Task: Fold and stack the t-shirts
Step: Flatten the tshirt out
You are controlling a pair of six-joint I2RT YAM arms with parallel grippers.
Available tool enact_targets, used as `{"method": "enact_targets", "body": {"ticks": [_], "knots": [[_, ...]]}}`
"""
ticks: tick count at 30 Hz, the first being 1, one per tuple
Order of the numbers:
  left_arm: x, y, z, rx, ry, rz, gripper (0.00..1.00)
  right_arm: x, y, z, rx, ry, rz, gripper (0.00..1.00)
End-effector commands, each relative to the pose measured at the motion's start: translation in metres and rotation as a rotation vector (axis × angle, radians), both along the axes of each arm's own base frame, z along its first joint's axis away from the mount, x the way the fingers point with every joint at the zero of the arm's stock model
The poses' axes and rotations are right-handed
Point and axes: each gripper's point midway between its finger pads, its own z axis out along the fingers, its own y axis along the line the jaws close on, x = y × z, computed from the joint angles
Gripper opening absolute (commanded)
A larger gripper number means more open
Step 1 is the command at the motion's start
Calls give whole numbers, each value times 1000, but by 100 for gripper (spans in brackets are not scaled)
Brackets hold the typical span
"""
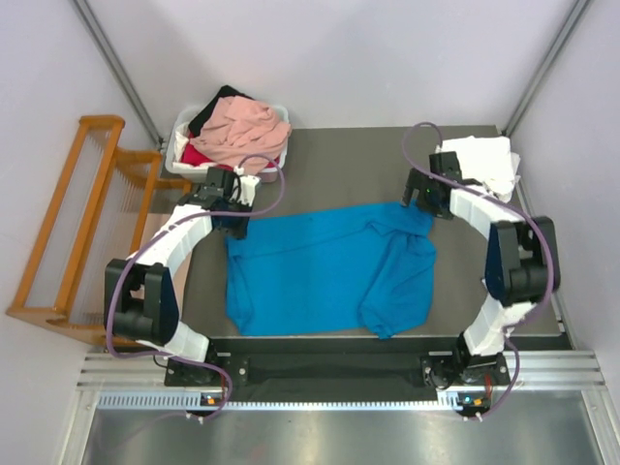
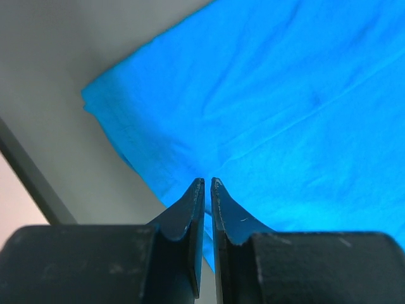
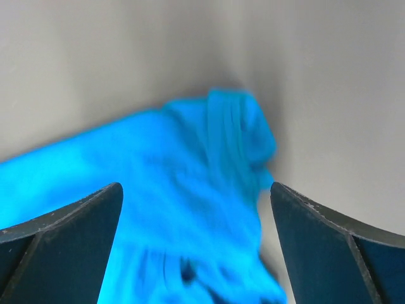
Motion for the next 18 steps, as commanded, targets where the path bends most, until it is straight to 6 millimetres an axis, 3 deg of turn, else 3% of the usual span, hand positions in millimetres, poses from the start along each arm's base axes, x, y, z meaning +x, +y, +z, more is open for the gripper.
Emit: {"method": "enact_targets", "body": {"ticks": [1,7,13,16,18], "knots": [[-24,3,-21,23,67,-35,14,-22,9,51,-13,-118,33,100],[-36,20,-49,92,80,-5,13,-72,15,32,-9,-62,85,100],[-36,20,-52,75,91,29,14,-78,13,30,-10,-60,84,100],[-28,20,-42,48,67,46,22,-77,14,24,-10,-48,86,100],[-21,26,-32,29,34,74,35,-76,16,25,5,-53,87,100]]}}
